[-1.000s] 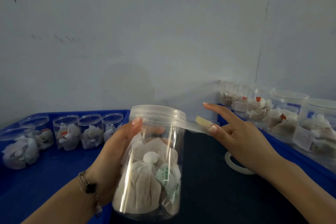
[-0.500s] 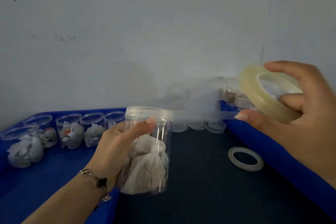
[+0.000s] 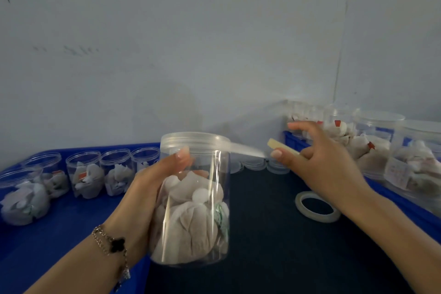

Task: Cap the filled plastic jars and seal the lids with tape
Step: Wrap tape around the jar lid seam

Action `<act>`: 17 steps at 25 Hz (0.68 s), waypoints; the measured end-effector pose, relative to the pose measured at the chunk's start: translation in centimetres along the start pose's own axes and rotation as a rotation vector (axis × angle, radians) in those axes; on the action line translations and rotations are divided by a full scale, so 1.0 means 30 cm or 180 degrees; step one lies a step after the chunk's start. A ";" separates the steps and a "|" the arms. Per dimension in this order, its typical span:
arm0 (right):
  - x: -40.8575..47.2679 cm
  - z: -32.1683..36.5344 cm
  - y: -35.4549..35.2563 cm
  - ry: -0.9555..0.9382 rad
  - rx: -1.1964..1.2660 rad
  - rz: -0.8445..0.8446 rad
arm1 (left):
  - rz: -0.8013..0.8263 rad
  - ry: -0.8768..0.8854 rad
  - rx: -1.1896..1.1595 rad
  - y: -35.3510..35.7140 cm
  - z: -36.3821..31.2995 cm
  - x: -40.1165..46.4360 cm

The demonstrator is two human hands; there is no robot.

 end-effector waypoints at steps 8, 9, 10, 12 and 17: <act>0.071 0.058 0.269 -0.0355 0.0047 0.0717 | -0.0140 0.0154 -0.0327 0.044 -0.010 0.020; 0.068 0.068 0.285 -0.0432 0.0144 0.0752 | -0.0114 0.0142 -0.0271 0.044 -0.006 0.008; 0.062 0.083 0.302 -0.0543 0.0284 0.0817 | -0.0154 0.0112 -0.0279 0.032 0.005 -0.008; 0.055 0.111 0.325 -0.0763 0.0672 0.0882 | 0.0403 0.0096 -0.0491 0.101 -0.002 0.014; 0.043 0.071 0.371 -0.0625 0.1180 0.1344 | 0.0348 -0.0285 0.0984 0.032 0.114 0.043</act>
Point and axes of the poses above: each hand's wrist, its own x-axis towards the middle knuckle, its own y-axis out of the palm, z = x × y, the point moved 10 cm from there along x, towards the middle knuckle, and after that the axes turned 15 degrees about z, right-handed, at the moved point
